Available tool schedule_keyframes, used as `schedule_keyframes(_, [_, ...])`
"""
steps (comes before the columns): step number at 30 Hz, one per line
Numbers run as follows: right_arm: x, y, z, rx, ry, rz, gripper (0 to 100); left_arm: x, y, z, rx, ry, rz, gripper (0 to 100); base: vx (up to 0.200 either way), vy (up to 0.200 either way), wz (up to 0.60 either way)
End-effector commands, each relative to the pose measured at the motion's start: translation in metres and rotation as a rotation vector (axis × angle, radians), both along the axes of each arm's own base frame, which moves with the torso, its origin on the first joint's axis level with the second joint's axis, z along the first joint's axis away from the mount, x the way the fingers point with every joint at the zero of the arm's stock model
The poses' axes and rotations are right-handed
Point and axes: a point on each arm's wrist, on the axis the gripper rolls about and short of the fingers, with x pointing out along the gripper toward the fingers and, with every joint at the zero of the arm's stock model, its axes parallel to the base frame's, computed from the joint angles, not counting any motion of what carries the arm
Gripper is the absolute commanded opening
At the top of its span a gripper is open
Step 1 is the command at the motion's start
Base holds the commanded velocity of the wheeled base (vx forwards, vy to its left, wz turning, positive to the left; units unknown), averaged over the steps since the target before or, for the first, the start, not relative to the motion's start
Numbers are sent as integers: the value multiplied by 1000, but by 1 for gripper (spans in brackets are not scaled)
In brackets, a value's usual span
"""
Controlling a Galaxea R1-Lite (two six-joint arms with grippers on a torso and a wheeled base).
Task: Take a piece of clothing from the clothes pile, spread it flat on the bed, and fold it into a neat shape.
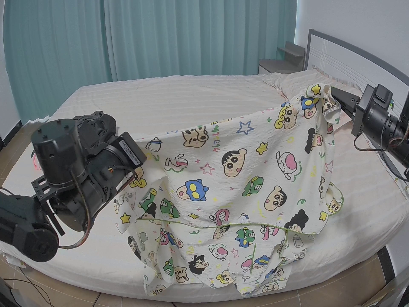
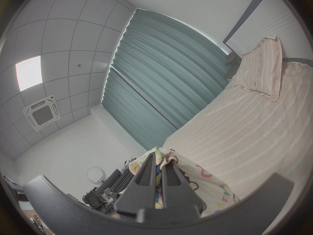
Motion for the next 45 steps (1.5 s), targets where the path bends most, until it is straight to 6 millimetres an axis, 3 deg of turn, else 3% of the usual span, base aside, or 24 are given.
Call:
schedule_keyframes(1, [33, 4, -16, -12, 55, -7, 0, 35, -8, -21, 38, 61, 38, 0, 200, 0, 0])
schedule_keyframes(4, [46, 4, -26, -19, 87, -12, 0, 49, -14, -39, 67, 109, 40, 0, 67, 0, 0])
schedule_keyframes(6, [63, 7, -42, -26, 133, -15, 0, 70, -22, -65, 102, 166, 50, 0, 0, 0, 0])
schedule_keyframes(10, [85, 8, -66, -29, 173, -30, 0, 98, -26, -92, 135, 225, 79, 0, 0, 0, 0])
schedule_keyframes(18, [120, 10, -110, -34, 218, -62, 0, 136, -26, -120, 143, 252, 126, 0, 0, 0, 0])
schedule_keyframes(26, [122, 9, -113, -34, 221, -83, 0, 134, -25, -121, 106, 262, 133, 0, 0, 0, 0])
schedule_keyframes(31, [123, 9, -115, -35, 227, -85, 0, 135, -25, -122, 98, 265, 132, 0, 200, 0, 0])
schedule_keyframes(39, [132, 9, -127, -38, 252, -91, 0, 143, -29, -139, 119, 291, 128, 0, 100, 0, 0])
schedule_keyframes(45, [141, 9, -154, -53, 317, -110, 0, 152, -32, -160, 134, 319, 132, 0, 0, 0, 0])
